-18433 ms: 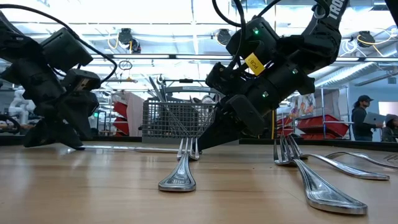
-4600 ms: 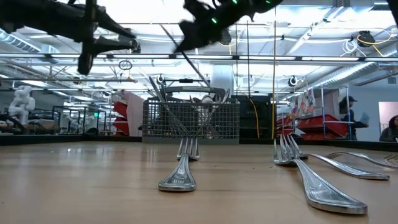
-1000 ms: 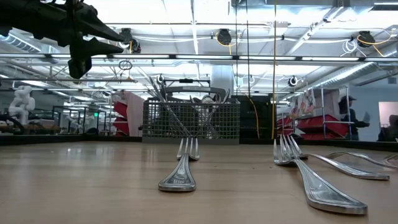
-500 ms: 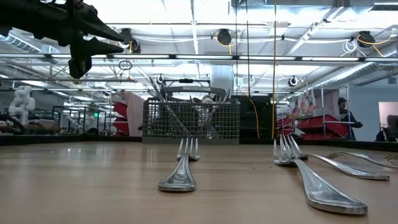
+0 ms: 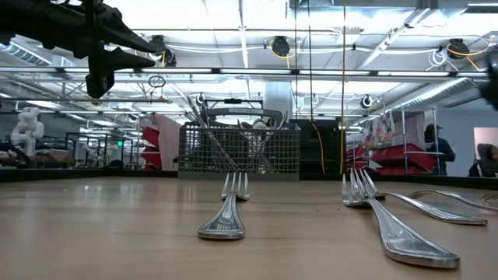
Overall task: Sort silverware
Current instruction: Put the silver fork into the utensil holder
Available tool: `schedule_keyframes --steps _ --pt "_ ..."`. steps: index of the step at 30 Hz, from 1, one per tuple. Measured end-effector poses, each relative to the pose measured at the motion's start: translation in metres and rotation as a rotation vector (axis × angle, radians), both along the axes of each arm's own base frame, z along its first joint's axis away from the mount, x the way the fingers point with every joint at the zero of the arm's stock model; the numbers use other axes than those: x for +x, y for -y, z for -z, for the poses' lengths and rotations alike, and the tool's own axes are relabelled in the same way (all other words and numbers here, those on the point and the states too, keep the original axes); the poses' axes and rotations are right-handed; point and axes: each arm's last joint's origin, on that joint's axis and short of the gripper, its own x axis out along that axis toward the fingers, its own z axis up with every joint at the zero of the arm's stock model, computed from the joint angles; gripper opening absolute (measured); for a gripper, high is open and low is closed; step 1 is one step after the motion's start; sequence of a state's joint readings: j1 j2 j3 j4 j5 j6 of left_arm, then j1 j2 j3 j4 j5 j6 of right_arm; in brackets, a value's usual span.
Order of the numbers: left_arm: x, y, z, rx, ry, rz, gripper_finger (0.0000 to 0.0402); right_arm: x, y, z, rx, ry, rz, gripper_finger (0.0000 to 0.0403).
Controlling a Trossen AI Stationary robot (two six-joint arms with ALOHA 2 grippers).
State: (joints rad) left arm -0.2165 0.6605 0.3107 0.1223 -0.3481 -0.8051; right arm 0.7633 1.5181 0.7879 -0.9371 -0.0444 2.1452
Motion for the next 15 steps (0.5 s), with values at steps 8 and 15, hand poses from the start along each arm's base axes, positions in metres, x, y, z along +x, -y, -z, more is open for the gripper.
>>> schedule_keyframes --steps 8,15 --pt "0.0 0.0 0.0 0.001 -0.001 -0.001 0.0105 0.04 0.024 -0.075 -0.423 0.235 0.023 0.0001" --pt "0.0 0.0 0.0 0.004 -0.001 -0.012 0.0105 0.086 0.076 -0.117 -0.786 0.441 0.007 0.0001"
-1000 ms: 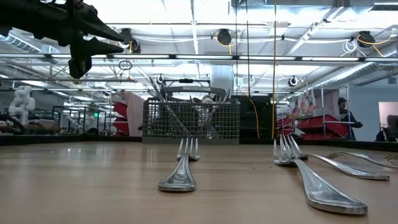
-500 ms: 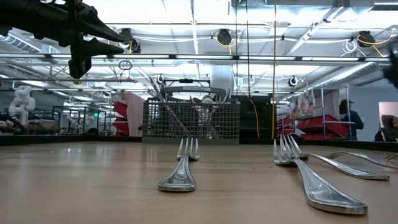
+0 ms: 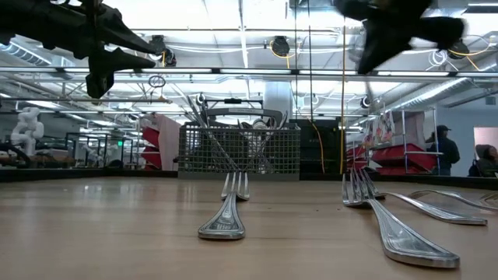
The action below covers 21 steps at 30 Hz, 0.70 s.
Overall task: Sort silverware
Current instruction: Put the silver fork into the utensil holder
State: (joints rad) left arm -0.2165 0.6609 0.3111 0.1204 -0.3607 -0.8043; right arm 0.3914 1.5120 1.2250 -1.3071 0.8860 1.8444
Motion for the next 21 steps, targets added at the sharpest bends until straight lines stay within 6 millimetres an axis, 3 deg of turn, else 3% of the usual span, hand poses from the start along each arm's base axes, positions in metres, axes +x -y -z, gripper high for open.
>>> schedule_keyframes --steps 12,16,21 --pt "0.0 -0.001 0.0 0.005 -0.003 -0.019 0.0105 0.066 0.129 -0.036 -0.289 0.002 -0.041 0.0" --pt "0.0 -0.001 0.0 0.005 -0.002 -0.018 0.0105 0.07 0.18 -0.053 -0.356 0.051 -0.078 0.0" --pt "0.0 -0.001 0.0 0.005 -0.002 -0.019 0.0105 0.058 0.228 -0.063 -0.424 0.028 -0.069 0.0"
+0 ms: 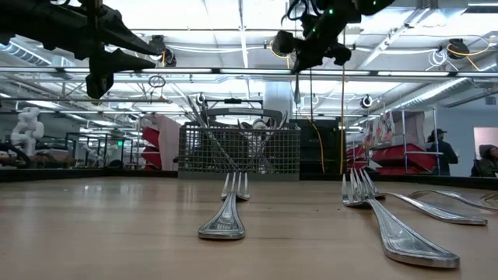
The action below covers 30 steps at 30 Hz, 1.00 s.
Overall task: Sort silverware
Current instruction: Put the silver fork into the utensil holder
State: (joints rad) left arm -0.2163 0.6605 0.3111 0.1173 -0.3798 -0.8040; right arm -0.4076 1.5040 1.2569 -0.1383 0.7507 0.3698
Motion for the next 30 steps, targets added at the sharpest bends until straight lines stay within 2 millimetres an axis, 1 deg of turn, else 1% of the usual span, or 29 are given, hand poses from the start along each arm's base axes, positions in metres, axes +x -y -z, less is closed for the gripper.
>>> schedule_keyframes --steps 4,7,9,16,19,21,23,30 --pt "0.0 0.0 0.0 0.002 0.0 -0.007 0.0105 -0.009 0.03 0.002 -0.024 -0.011 -0.03 0.0" --pt "0.0 -0.001 0.0 0.007 0.0 -0.027 0.0105 -0.007 0.046 0.011 -0.009 -0.011 -0.077 0.0" --pt "0.0 -0.002 0.0 0.014 -0.002 -0.051 0.0105 -0.001 0.052 0.02 -0.001 -0.029 -0.095 0.0" --pt "-0.001 -0.003 0.0 0.025 -0.002 -0.098 0.0105 0.026 0.068 0.071 0.071 -0.077 -0.15 0.0" --pt "-0.001 -0.003 0.0 0.024 -0.002 -0.098 0.0105 0.032 0.069 0.084 0.092 -0.088 -0.146 0.0" --pt "-0.001 -0.003 0.0 0.023 -0.001 -0.098 0.0105 0.033 0.068 0.084 0.085 -0.086 -0.148 0.0003" --pt "-0.001 -0.003 0.0 0.023 -0.001 -0.098 0.0105 0.033 0.068 0.079 0.064 -0.077 -0.152 0.0015" --pt "-0.001 -0.003 0.0 0.022 0.001 -0.098 0.0105 0.022 0.062 0.058 0.042 -0.085 -0.162 0.0084"
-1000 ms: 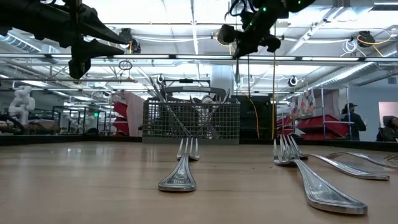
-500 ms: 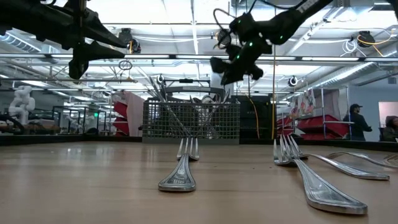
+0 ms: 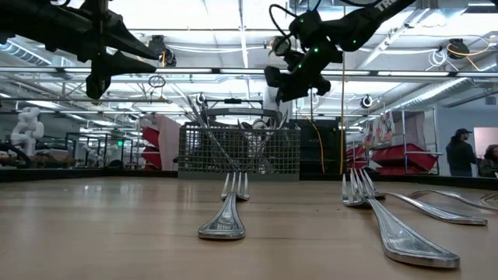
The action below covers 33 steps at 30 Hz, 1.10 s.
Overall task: Sort silverware
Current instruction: Put the silver fork into the utensil holder
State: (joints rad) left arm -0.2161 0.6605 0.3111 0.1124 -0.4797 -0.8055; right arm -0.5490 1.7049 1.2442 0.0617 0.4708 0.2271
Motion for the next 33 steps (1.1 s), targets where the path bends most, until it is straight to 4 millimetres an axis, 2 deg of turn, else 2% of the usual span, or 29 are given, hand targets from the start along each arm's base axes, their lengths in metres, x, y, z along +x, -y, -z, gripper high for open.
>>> schedule_keyframes --steps 7,10,12,15,18,21,24,29,33 --pt "0.0 0.0 0.0 0.0 0.0 0.0 0.0105 -0.008 -0.002 0.001 0.066 -0.048 0.014 0.0118" --pt "0.0 0.0 0.0 -0.001 0.001 0.002 0.0105 -0.021 -0.015 -0.021 0.048 -0.071 -0.024 0.012" --pt "0.0 0.0 0.0 -0.004 0.0 0.013 0.0105 -0.037 -0.034 -0.048 0.025 -0.067 -0.075 0.0119" --pt "0.0 0.001 0.0 -0.008 0.0 0.03 0.0105 -0.072 -0.075 -0.081 0.081 -0.07 -0.144 0.0115" --pt "0.0 0.001 0.0 -0.01 0.005 0.034 0.0105 -0.11 -0.123 -0.089 0.292 -0.113 -0.192 0.011" --pt "0.0 0.001 -0.001 -0.01 0.006 0.034 0.0105 -0.14 -0.172 -0.08 0.517 -0.161 -0.2 0.0104" --pt "0.0 0.001 -0.001 -0.01 0.006 0.034 0.0105 -0.155 -0.217 -0.063 0.679 -0.108 -0.199 0.0099" --pt "0.0 0.001 -0.001 -0.01 0.006 0.033 0.0105 -0.159 -0.278 -0.015 0.844 -0.001 -0.137 0.0091" --pt "0.001 0.002 -0.001 -0.017 0.009 0.057 0.0105 -0.153 -0.323 0.021 0.918 -0.031 -0.076 0.0083"
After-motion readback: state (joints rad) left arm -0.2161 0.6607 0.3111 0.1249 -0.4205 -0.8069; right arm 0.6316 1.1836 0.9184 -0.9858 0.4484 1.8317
